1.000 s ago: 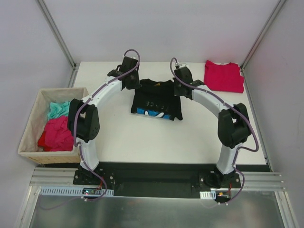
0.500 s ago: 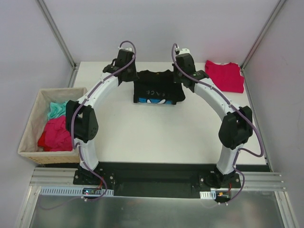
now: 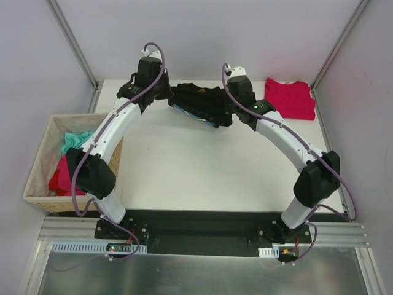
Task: Fold and stack the t-shirts
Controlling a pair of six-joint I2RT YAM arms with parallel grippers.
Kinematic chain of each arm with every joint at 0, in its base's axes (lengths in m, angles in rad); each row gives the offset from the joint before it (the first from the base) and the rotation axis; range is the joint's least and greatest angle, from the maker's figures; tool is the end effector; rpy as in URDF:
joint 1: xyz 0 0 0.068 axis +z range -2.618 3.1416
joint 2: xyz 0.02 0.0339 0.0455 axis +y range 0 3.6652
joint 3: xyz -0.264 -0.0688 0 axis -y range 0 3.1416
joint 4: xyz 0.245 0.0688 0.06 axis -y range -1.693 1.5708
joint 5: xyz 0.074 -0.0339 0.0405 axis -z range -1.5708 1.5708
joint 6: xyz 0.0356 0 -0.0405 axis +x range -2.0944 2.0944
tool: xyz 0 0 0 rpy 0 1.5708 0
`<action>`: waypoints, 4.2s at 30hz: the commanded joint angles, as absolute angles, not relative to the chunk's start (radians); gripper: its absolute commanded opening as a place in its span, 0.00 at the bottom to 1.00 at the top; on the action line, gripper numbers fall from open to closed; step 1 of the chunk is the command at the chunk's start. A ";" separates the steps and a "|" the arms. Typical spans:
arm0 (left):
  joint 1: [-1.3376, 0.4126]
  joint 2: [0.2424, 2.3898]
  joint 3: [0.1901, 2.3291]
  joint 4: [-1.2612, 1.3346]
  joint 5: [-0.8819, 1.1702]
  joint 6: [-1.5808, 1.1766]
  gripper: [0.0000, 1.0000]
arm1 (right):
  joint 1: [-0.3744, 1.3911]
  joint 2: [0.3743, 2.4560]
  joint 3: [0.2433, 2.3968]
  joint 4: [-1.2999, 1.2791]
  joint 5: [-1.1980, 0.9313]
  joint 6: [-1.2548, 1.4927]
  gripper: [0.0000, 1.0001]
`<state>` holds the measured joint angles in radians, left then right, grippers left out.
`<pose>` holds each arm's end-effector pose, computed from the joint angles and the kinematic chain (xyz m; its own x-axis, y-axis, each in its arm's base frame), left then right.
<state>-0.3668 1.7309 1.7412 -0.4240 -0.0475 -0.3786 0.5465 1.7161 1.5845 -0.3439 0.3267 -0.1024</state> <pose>0.3803 -0.1443 0.3926 -0.4661 -0.2164 -0.8579 0.1564 0.9342 -0.3207 0.3517 0.2006 0.3527 -0.3637 -0.3345 -0.8694 -0.2871 0.9281 -0.2370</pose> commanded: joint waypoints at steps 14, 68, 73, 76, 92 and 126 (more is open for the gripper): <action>-0.626 1.010 1.171 -0.403 -0.287 -0.471 0.00 | 0.920 1.184 1.189 -0.373 0.639 -0.074 0.01; -0.318 1.843 1.472 -0.414 -0.006 -0.518 0.00 | 0.667 2.048 1.710 -0.382 0.216 0.021 0.01; -0.291 1.962 1.591 -0.429 0.038 -0.526 0.00 | 0.649 2.140 1.802 -0.434 0.189 0.015 0.01; -0.290 1.977 1.605 -0.465 0.005 -0.534 0.21 | 0.644 2.106 1.783 -0.437 0.189 0.018 0.54; -0.310 1.399 1.290 -0.537 -0.024 -0.520 0.99 | 0.842 1.844 1.715 -0.471 0.278 -0.060 0.93; -0.293 1.331 1.246 -0.603 -0.110 -0.495 0.99 | 0.842 1.870 1.090 -0.371 0.120 0.202 0.90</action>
